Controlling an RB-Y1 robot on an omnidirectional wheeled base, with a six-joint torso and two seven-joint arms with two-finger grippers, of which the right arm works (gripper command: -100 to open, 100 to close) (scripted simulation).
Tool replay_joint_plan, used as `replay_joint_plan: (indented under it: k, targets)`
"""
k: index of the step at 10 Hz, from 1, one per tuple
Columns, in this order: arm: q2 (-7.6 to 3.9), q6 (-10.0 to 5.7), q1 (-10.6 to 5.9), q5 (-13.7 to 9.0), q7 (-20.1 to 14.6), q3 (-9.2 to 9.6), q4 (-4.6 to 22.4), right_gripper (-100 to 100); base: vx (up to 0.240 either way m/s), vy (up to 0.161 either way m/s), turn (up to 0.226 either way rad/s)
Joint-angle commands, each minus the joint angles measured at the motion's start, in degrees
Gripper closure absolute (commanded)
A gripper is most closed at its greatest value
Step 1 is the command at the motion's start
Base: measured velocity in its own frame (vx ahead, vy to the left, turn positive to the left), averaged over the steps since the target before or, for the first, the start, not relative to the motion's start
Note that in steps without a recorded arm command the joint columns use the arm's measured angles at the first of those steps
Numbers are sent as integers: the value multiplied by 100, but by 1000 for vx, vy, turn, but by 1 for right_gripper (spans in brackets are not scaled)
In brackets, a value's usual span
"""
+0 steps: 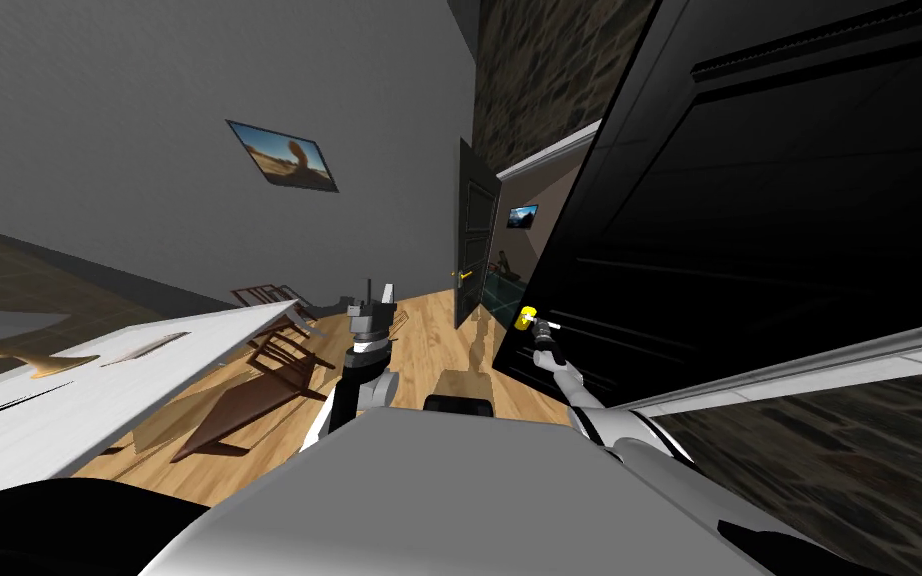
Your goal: Pull the door open
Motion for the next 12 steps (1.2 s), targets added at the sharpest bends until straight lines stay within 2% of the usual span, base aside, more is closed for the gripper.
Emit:
replay_joint_plan:
  k: [1,3,4,12]
  targets:
    - [-27,-63,-48,47,-128,116,73,100,-184,-28,86]
    - [-45,-61,-33,74,-194,183,39,100,-190,-36,72]
    - [-38,-45,-28,61,-151,145,19,100,-86,-19,26]
    - [-173,-73,92,189,-561,587,-180,100,-185,-57,101]
